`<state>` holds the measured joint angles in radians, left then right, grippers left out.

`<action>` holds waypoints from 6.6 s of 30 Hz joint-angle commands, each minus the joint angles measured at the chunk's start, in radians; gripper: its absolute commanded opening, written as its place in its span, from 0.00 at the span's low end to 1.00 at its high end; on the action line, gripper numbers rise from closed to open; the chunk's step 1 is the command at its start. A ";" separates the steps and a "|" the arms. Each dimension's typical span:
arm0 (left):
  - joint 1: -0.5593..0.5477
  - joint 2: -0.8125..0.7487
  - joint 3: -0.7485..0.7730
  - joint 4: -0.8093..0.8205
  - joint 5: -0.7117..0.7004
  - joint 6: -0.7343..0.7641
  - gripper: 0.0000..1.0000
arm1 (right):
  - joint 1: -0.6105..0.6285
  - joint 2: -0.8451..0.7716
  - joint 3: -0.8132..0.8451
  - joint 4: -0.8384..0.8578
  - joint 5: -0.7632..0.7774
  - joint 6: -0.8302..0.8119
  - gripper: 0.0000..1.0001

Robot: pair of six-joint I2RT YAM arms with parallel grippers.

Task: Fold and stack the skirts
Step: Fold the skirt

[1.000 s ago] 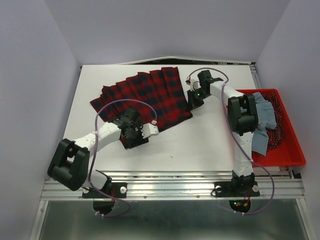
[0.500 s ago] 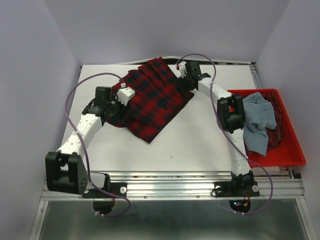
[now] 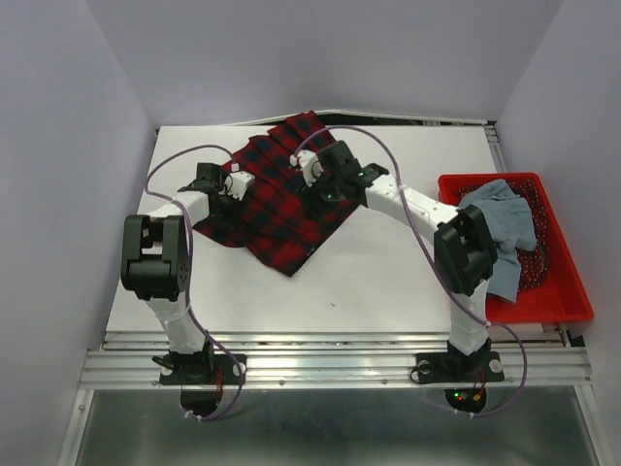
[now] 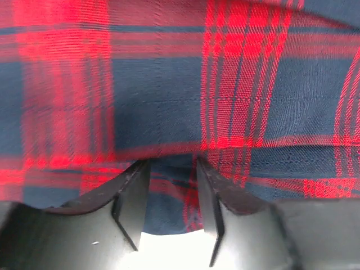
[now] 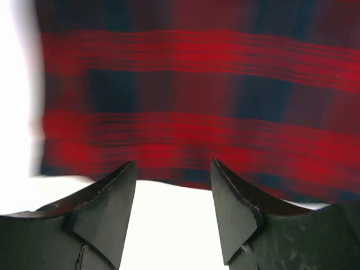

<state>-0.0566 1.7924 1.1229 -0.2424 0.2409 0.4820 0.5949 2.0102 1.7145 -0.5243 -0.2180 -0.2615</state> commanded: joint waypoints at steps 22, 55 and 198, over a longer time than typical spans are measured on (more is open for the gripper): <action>-0.163 -0.377 -0.118 -0.281 0.140 0.162 0.67 | -0.087 -0.091 -0.248 -0.080 -0.033 -0.166 0.61; -0.386 -0.178 -0.106 -0.369 0.144 0.308 0.35 | -0.078 -0.086 -0.472 -0.069 -0.038 -0.369 0.57; 0.017 0.782 1.210 0.199 0.437 -0.553 0.00 | -0.555 0.541 0.393 0.290 -0.673 0.416 0.72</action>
<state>-0.0475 2.5855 2.3249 -0.0643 0.6762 -0.0856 0.0452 2.5336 2.0804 -0.2691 -0.8371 0.1284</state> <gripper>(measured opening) 0.044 0.732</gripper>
